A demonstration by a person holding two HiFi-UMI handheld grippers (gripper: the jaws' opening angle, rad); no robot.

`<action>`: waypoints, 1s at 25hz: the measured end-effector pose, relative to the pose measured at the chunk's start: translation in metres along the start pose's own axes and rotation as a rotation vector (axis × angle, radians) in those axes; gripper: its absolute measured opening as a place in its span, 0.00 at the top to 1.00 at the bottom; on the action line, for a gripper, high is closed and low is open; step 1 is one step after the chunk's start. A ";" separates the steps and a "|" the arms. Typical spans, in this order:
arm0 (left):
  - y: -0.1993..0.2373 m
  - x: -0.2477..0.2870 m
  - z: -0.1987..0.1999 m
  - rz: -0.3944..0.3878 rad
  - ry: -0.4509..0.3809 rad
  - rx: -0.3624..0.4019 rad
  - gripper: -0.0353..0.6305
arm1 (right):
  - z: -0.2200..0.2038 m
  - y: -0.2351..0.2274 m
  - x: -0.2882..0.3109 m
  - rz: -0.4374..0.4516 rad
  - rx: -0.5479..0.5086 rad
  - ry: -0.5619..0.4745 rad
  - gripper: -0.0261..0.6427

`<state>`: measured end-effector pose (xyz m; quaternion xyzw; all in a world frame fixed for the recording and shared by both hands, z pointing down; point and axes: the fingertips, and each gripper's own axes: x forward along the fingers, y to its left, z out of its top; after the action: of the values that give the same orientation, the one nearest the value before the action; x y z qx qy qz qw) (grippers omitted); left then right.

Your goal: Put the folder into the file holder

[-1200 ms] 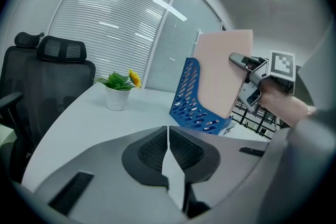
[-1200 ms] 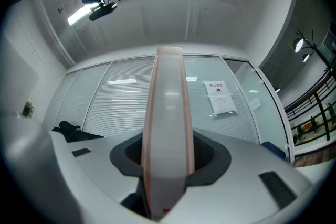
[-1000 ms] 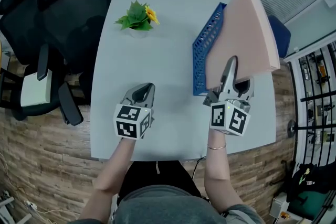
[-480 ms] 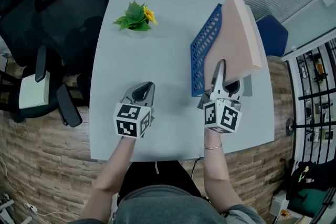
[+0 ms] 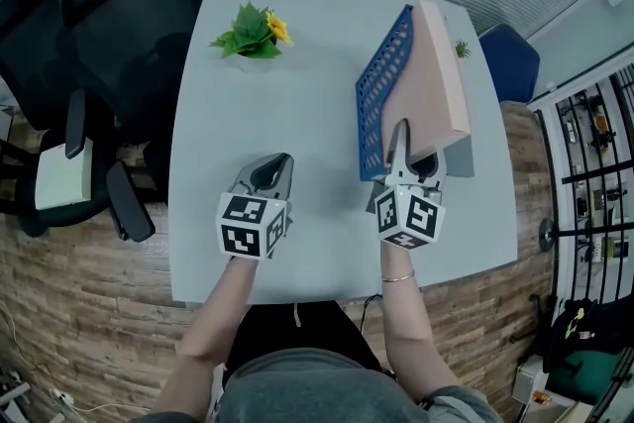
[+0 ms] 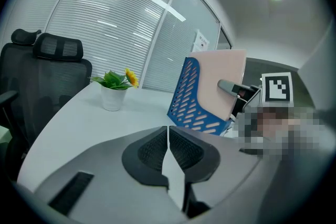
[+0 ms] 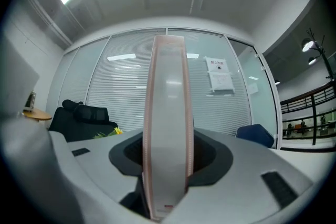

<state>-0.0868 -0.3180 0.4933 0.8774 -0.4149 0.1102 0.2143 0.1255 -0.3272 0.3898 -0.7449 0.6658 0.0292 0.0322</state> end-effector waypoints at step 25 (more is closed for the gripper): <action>-0.021 -0.003 -0.005 -0.064 0.009 0.029 0.90 | -0.052 0.006 -0.050 0.072 -0.033 0.230 0.65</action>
<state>-0.0722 -0.3016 0.4903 0.8927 -0.3840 0.1134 0.2069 0.1141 -0.2827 0.4457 -0.7193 0.6909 -0.0442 -0.0579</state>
